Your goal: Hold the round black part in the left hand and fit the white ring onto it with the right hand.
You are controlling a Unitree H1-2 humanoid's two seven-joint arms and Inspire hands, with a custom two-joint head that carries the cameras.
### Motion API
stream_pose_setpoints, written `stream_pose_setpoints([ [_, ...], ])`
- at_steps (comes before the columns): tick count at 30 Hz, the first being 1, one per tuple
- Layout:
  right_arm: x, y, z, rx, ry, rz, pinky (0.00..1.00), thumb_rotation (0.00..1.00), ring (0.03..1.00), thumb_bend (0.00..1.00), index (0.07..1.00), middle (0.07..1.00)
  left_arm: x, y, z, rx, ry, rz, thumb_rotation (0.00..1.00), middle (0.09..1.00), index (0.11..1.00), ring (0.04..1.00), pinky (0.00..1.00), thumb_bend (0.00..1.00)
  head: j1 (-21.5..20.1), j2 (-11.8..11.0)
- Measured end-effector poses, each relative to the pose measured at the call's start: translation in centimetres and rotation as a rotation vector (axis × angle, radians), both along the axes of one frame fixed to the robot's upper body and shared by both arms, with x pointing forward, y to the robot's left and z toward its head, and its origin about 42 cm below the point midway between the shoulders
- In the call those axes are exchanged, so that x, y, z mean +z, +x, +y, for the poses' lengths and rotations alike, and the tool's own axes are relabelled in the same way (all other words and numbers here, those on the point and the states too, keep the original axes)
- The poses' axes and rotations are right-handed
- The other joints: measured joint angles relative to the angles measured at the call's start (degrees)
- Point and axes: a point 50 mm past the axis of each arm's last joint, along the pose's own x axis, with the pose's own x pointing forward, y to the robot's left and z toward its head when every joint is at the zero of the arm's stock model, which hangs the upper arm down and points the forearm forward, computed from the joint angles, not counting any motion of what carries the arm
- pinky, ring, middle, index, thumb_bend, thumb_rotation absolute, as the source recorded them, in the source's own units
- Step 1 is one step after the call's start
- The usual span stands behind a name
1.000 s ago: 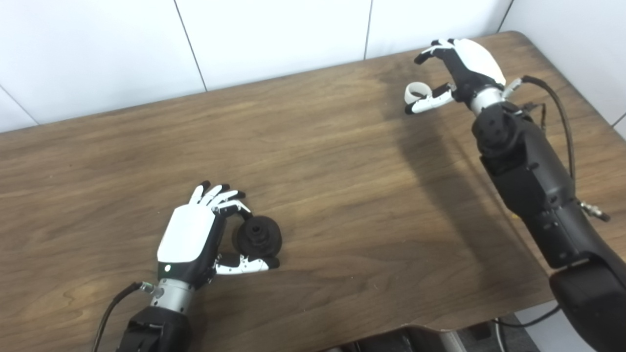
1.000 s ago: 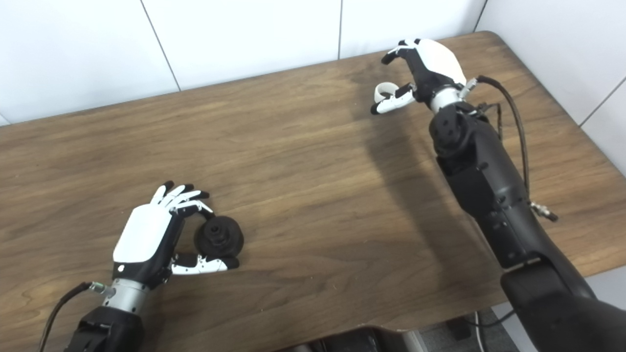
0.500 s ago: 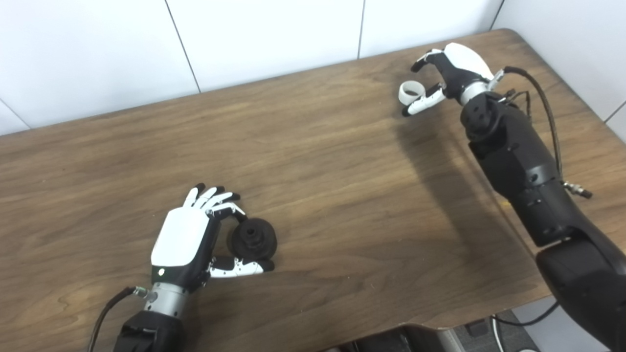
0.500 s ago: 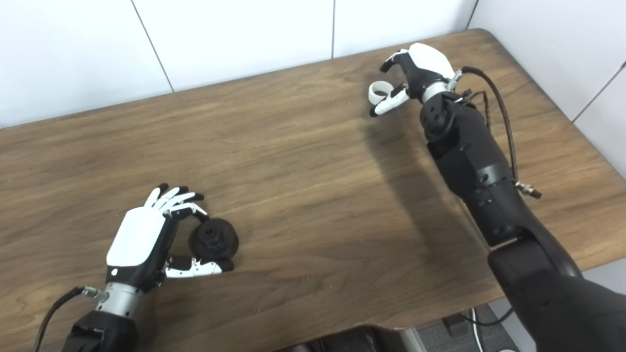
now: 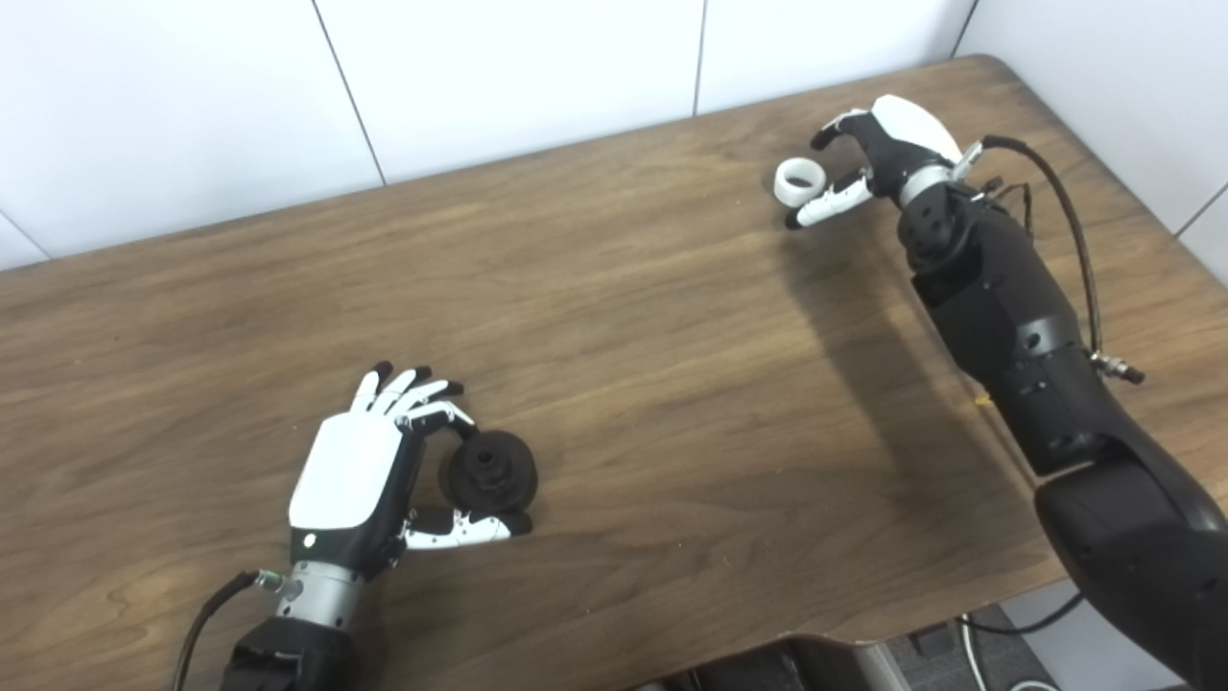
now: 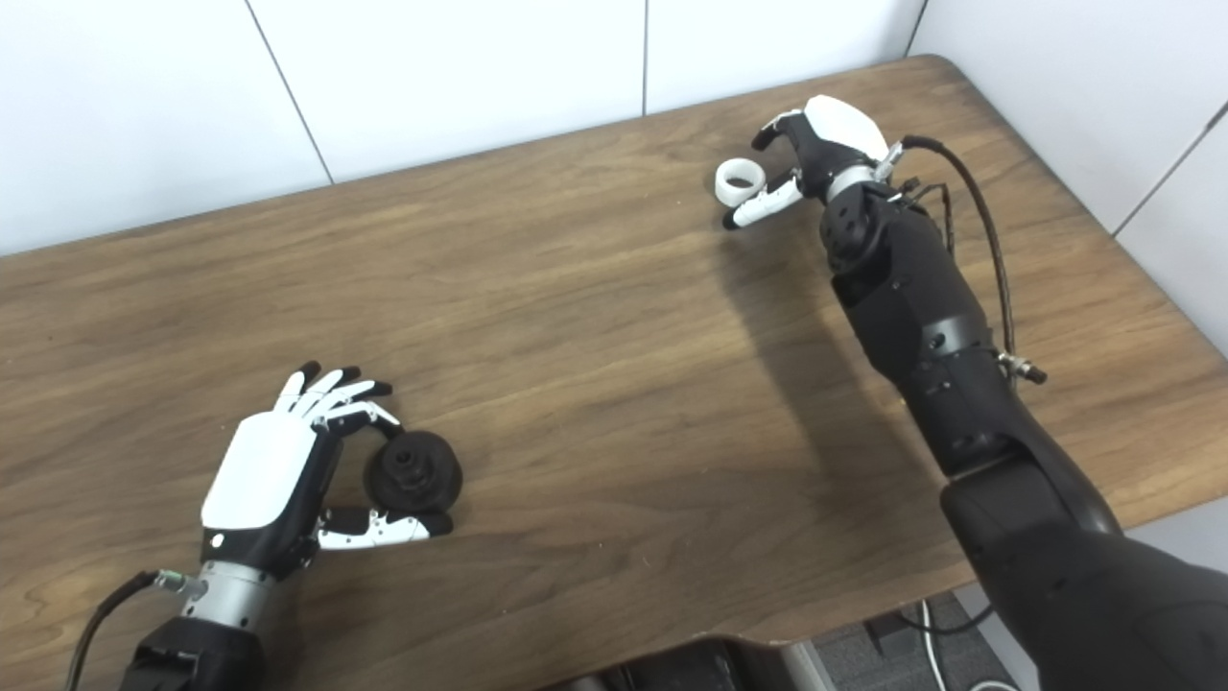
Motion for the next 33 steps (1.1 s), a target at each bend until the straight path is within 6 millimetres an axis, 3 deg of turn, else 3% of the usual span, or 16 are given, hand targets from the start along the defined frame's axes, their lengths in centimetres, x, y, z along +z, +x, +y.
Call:
stream_pose_setpoints([
  [33, 0.4, 1.1, 0.7, 0.014, 0.031, 0.026, 1.00, 0.26, 0.974, 0.74, 0.703, 0.916, -0.2, 0.0, 0.0, 0.001, -0.007, -0.008, 0.06, 0.815, 0.487, 0.910, 1.00, 0.52, 0.6, -0.4],
])
